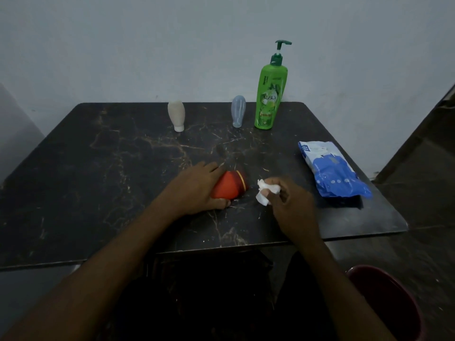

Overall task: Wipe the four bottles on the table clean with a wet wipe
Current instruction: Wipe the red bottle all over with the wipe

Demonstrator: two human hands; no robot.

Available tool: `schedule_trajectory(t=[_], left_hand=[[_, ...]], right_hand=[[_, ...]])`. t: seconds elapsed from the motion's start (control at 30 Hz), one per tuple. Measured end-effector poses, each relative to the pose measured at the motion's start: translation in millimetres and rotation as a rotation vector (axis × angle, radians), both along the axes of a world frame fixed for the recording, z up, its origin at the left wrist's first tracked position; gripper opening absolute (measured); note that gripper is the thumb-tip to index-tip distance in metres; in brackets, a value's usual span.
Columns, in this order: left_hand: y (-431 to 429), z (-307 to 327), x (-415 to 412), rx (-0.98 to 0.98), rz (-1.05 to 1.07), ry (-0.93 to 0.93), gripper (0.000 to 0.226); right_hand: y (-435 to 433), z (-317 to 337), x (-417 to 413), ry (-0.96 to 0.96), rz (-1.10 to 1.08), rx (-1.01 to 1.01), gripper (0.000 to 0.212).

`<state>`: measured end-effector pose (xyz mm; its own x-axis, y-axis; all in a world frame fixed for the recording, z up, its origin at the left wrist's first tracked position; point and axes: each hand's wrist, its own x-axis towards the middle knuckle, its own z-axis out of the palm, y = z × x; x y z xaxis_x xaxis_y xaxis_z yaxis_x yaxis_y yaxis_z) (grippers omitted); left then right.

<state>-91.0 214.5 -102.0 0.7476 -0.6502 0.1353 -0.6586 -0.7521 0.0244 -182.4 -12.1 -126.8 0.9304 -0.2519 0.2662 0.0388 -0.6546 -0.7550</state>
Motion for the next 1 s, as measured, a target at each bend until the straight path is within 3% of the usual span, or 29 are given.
schedule_trajectory(t=[0.17, 0.27, 0.37, 0.57, 0.73, 0.9, 1.0], left_hand=[[3.3, -12.7, -11.0, 0.053, 0.086, -0.055, 0.085], [0.8, -17.3, -16.4, 0.045, 0.115, -0.096, 0.082], [-0.5, -20.8, -18.6, 0.040, 0.110, -0.177, 0.075], [-0.5, -23.9, -20.4, 0.040, 0.141, -0.286, 0.071], [-1.8, -22.5, -19.3, 0.023, 0.163, -0.225, 0.074], [-1.7, -20.3, -18.1, 0.036, 0.154, -0.222, 0.074], [-1.3, -23.2, -20.2, 0.020, 0.135, -0.297, 0.070]], right_hand=[[18.3, 5.2, 1.0, -0.078, 0.102, -0.146, 0.020], [29.8, 4.3, 13.3, -0.045, 0.210, -0.408, 0.029], [37.2, 13.6, 44.3, 0.032, 0.207, -0.481, 0.024], [43.7, 33.5, 92.2, 0.183, 0.214, -0.482, 0.022], [39.0, 10.4, 43.3, 0.079, 0.191, -0.544, 0.020], [38.2, -8.1, 7.3, -0.101, 0.089, -0.271, 0.021], [42.3, 4.4, 26.7, -0.055, 0.109, -0.227, 0.026]])
